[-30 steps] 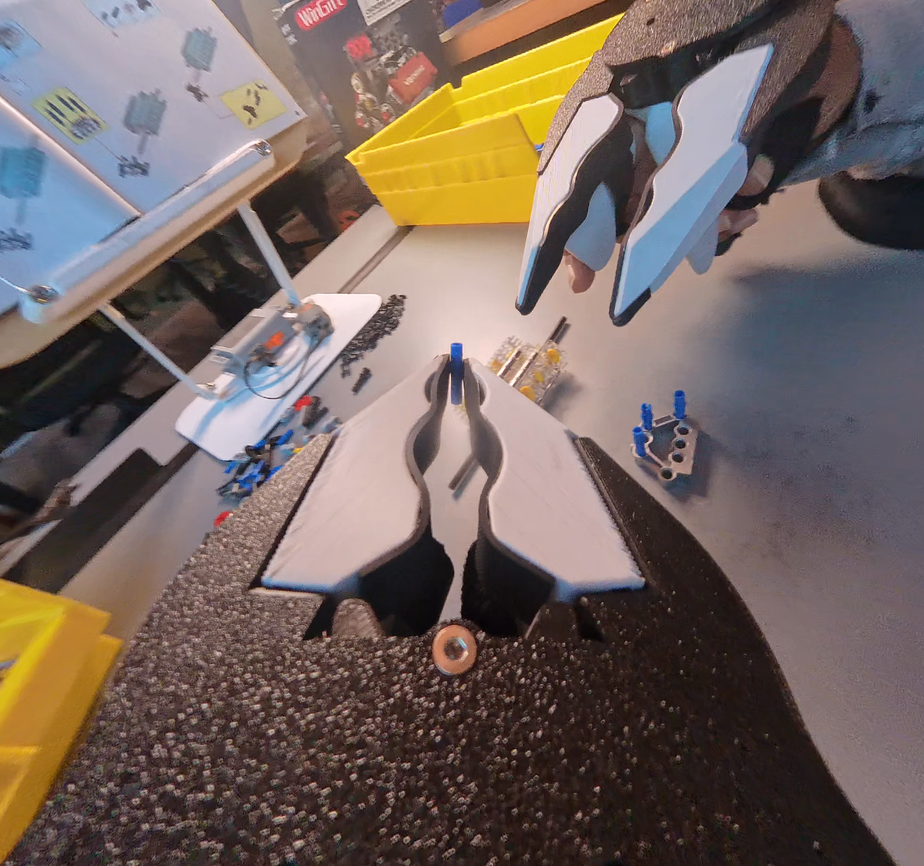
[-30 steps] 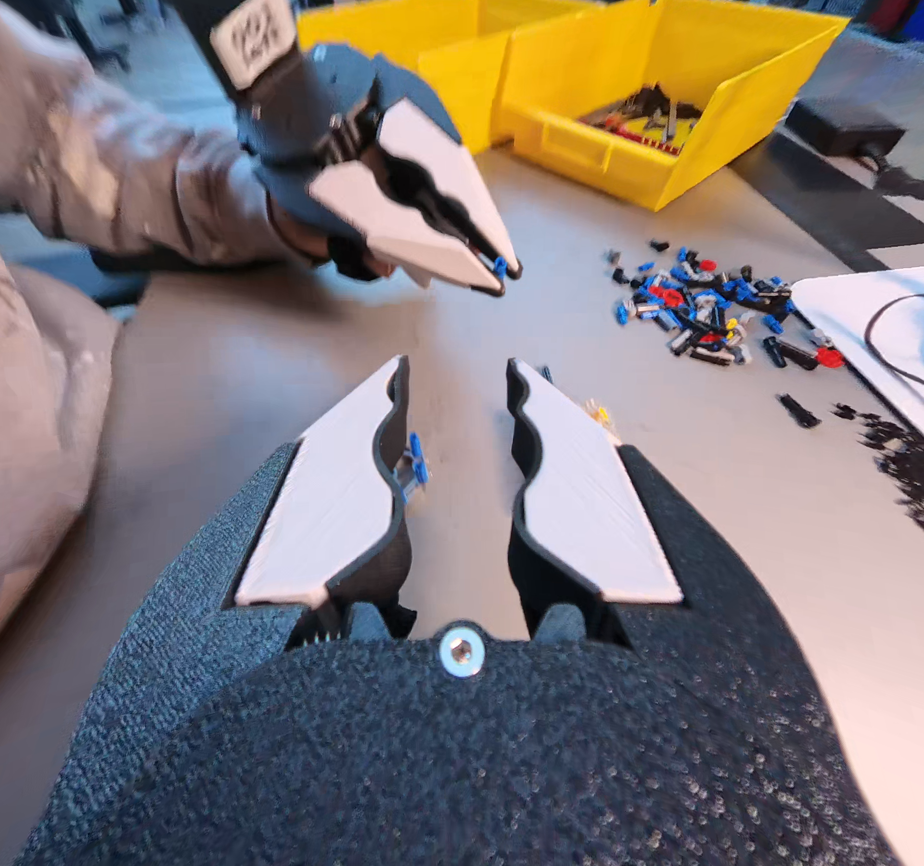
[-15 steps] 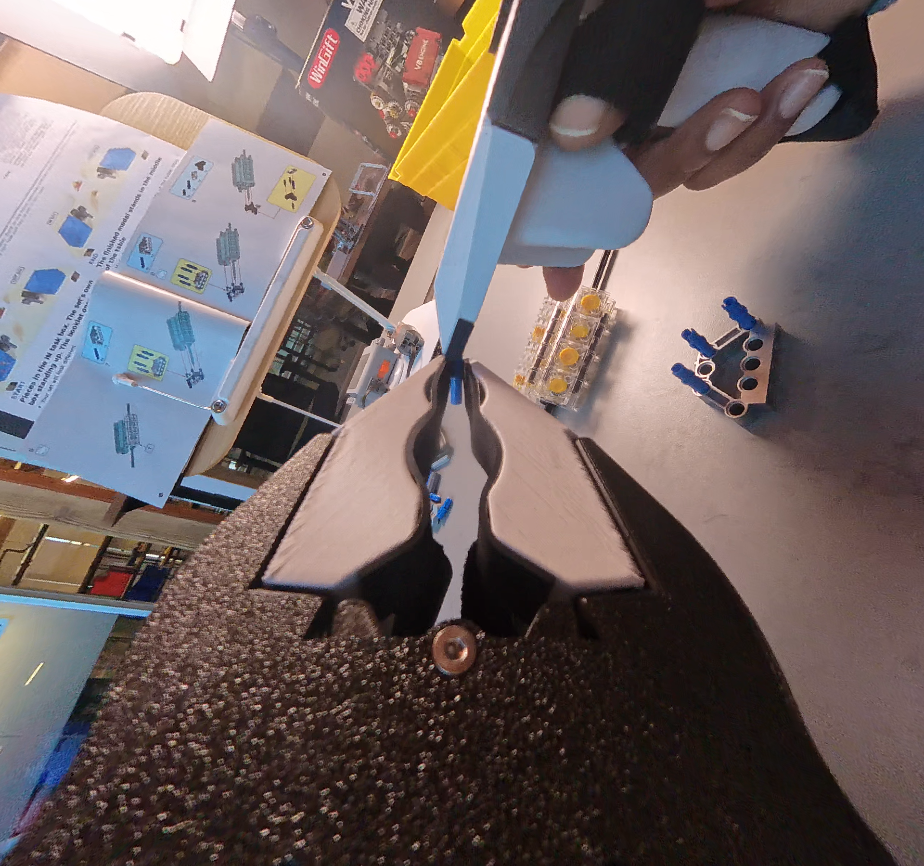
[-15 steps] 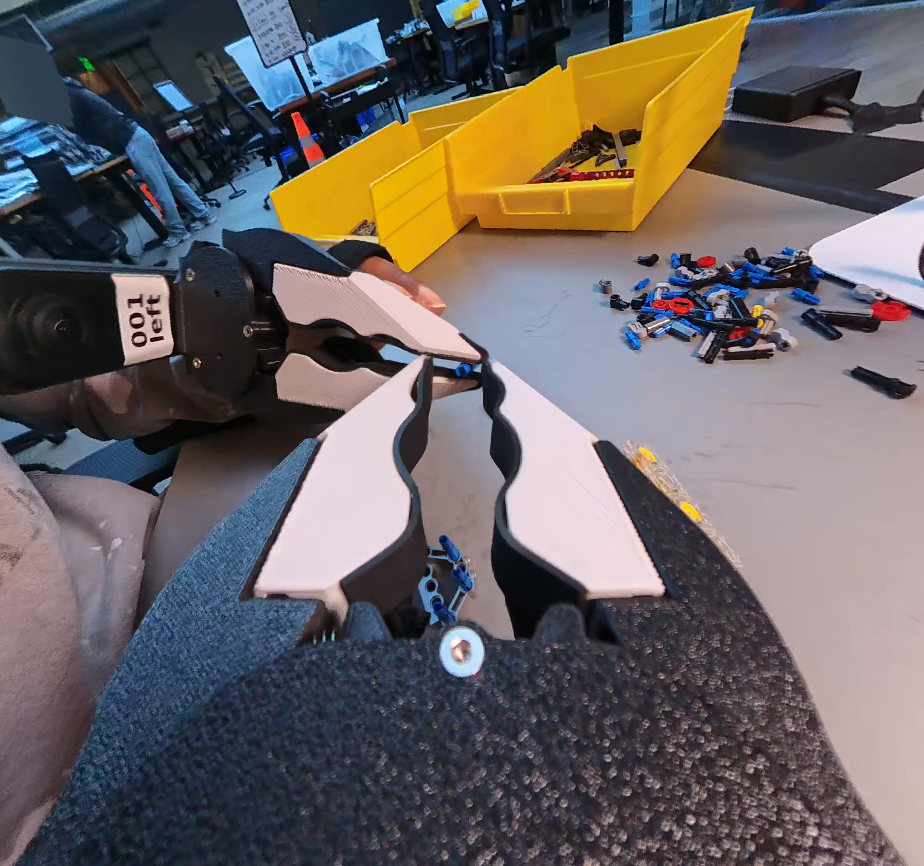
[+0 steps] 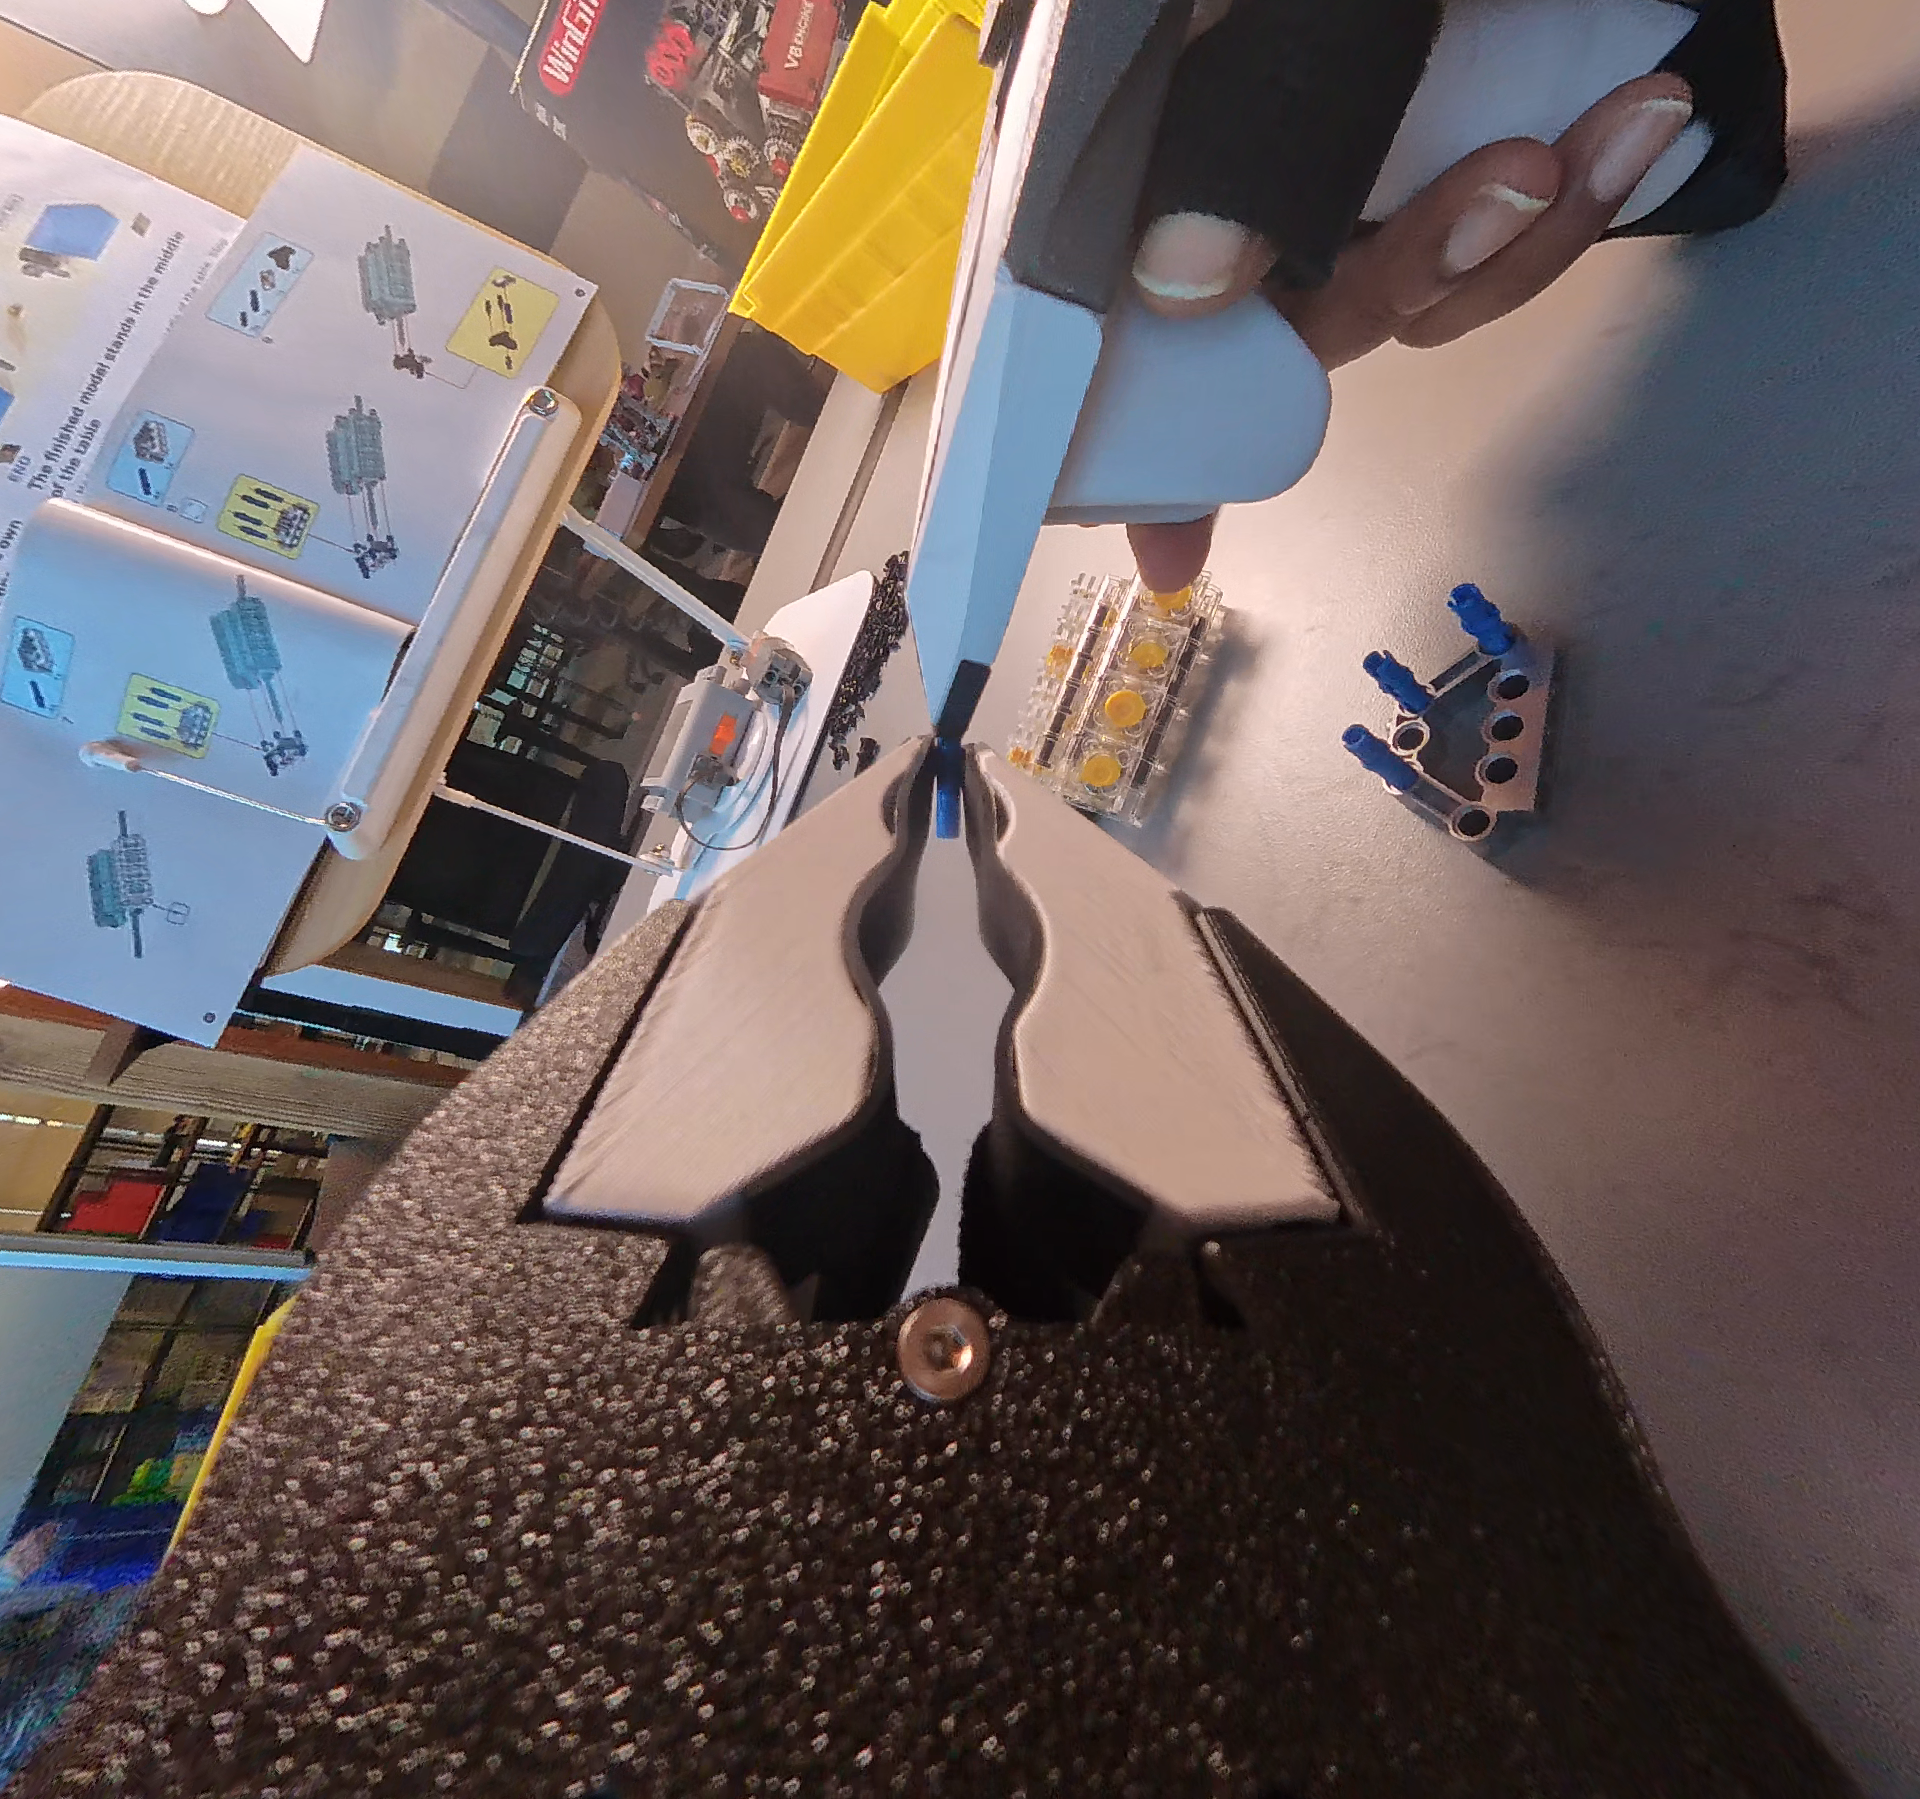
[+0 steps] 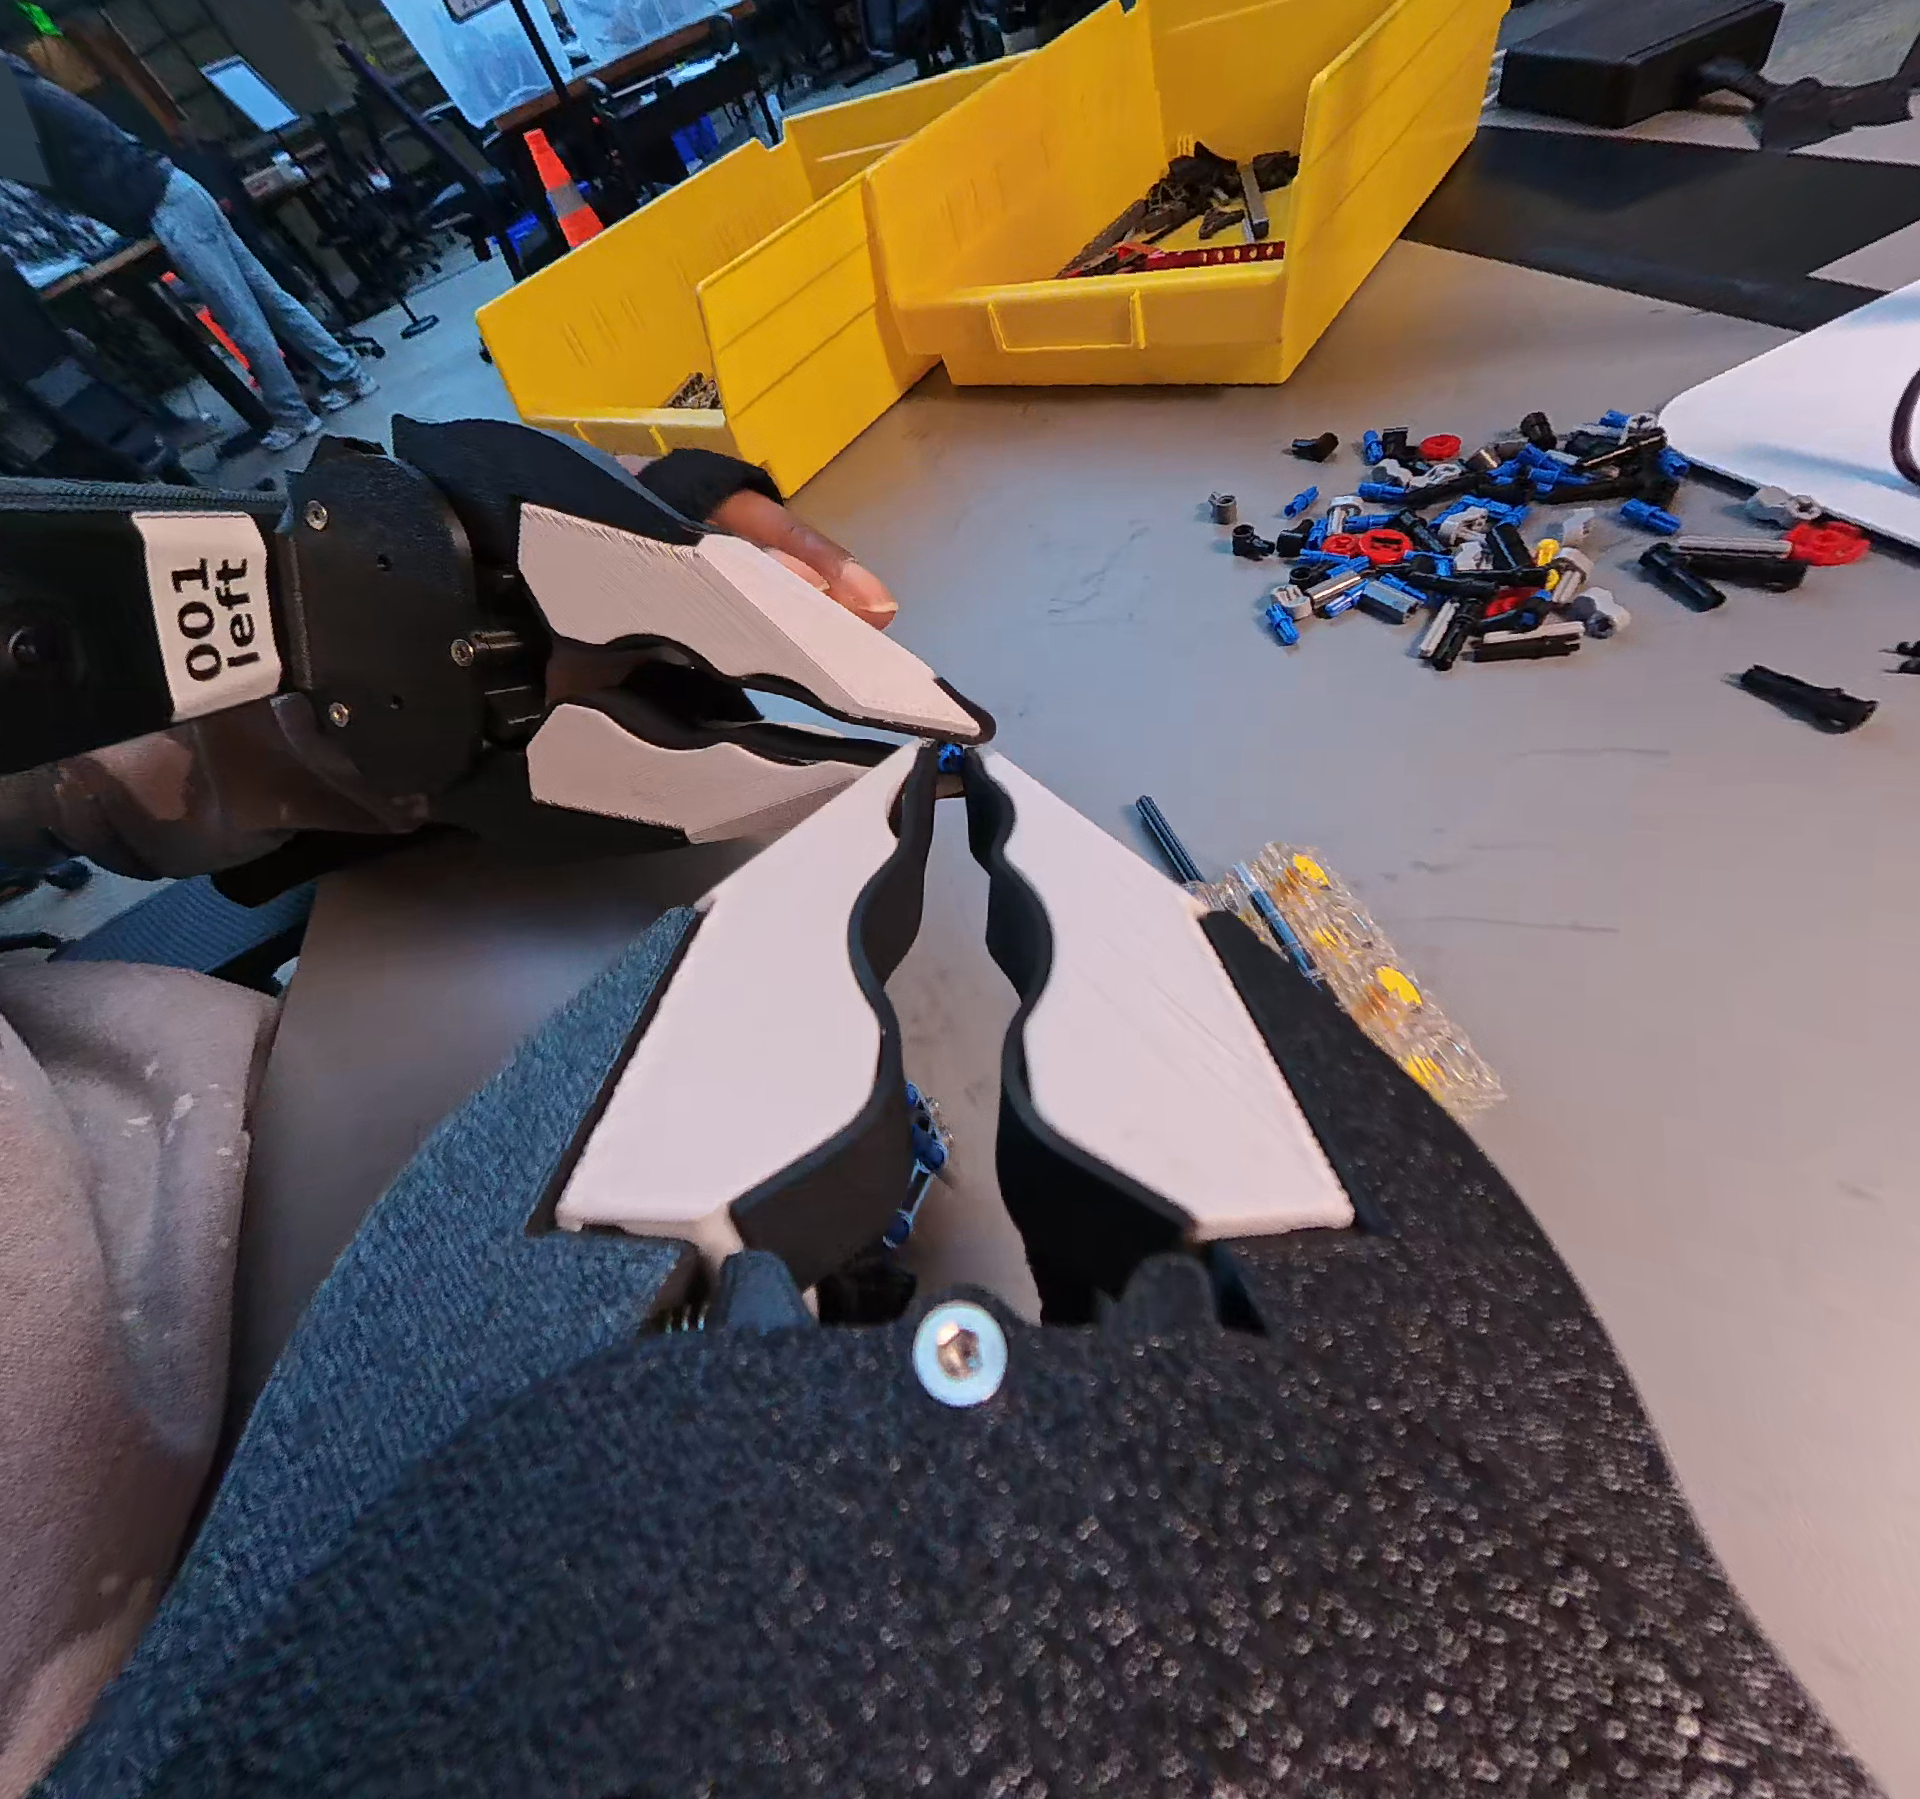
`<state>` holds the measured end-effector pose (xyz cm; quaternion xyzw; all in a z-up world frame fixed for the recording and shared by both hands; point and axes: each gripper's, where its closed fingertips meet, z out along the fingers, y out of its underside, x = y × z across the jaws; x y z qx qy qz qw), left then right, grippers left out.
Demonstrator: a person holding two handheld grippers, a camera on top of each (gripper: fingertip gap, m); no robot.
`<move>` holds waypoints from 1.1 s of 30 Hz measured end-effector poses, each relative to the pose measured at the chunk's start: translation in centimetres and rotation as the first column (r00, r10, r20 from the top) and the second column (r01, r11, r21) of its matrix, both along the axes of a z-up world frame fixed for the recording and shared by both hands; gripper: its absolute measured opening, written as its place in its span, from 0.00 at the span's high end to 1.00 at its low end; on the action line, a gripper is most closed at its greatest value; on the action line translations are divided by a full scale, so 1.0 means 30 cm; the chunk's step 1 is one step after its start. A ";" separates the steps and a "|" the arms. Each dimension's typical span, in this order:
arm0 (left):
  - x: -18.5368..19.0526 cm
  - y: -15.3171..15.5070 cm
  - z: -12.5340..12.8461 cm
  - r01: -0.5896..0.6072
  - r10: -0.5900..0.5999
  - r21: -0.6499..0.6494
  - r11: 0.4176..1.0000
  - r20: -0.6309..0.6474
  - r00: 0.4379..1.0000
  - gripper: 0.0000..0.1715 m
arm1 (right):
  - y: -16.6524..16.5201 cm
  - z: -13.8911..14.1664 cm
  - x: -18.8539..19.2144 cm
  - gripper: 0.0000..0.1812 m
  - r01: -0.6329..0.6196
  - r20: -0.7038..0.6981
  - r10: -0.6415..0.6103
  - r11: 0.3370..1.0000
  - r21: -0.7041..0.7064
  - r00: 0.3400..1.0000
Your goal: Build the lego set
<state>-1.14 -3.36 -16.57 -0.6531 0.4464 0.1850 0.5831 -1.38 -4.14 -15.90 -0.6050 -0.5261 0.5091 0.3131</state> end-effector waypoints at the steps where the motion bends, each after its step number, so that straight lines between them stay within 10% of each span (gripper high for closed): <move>1: -0.001 0.000 -0.002 -0.001 0.001 -0.007 1.000 0.006 1.000 0.98 | 0.000 -0.001 0.001 0.98 -0.003 0.002 0.003 1.000 -0.002 1.000; 16: 0.019 -0.032 -0.003 0.175 -0.054 -0.234 0.956 0.447 0.893 0.95 | 0.013 0.007 0.055 0.98 -0.062 0.019 0.061 0.997 0.047 0.998; 33: 0.061 -0.070 0.017 0.261 -0.122 -0.246 0.933 0.465 0.877 0.98 | -0.056 0.009 0.056 1.00 -0.155 0.014 0.154 0.982 0.108 0.988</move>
